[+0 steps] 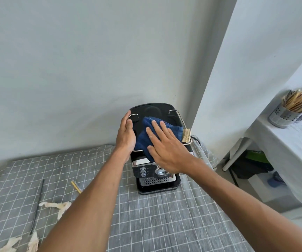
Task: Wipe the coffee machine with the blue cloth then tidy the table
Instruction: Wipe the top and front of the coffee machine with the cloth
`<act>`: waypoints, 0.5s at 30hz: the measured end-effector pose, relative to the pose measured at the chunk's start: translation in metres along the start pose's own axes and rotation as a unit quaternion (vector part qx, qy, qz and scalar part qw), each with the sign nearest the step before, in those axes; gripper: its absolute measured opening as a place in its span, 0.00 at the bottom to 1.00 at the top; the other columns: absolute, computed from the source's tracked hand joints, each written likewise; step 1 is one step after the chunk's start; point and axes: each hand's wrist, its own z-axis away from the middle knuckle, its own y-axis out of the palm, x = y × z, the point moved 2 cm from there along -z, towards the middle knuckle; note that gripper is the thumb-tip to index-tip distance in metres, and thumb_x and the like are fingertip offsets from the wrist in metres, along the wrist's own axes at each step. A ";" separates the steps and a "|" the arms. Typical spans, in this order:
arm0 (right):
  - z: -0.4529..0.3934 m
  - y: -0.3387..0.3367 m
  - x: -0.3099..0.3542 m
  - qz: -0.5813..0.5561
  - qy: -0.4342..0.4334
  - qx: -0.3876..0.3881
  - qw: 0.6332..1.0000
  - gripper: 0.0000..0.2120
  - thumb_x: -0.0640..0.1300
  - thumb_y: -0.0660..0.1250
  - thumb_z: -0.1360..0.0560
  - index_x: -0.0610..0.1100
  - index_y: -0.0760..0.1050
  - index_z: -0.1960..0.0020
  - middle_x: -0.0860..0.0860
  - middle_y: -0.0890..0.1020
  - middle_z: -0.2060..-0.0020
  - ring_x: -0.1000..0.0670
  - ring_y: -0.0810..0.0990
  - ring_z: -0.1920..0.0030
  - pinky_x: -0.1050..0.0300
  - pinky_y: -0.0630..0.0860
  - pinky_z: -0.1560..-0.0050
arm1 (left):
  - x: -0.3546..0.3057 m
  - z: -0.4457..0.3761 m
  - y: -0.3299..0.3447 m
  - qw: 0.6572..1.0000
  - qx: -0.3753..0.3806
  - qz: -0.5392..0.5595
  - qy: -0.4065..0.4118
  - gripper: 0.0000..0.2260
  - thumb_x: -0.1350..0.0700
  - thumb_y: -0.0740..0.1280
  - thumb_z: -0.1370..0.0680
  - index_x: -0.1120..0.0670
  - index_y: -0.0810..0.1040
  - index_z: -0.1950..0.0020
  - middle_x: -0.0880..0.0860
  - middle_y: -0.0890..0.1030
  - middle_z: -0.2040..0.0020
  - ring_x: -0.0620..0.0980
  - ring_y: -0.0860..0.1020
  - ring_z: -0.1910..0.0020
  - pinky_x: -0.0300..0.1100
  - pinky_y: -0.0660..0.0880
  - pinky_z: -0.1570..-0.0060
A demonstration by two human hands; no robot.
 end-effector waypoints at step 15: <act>-0.039 -0.004 -0.008 -0.003 0.006 -0.006 1.000 0.30 0.53 0.48 0.14 0.40 0.50 0.17 0.40 0.46 0.17 0.37 0.42 0.17 0.39 0.47 0.18 | 0.001 0.001 -0.002 1.000 0.016 -0.002 -0.011 0.20 0.50 0.49 0.12 0.40 0.63 0.20 0.47 0.63 0.19 0.44 0.64 0.24 0.38 0.60 0.32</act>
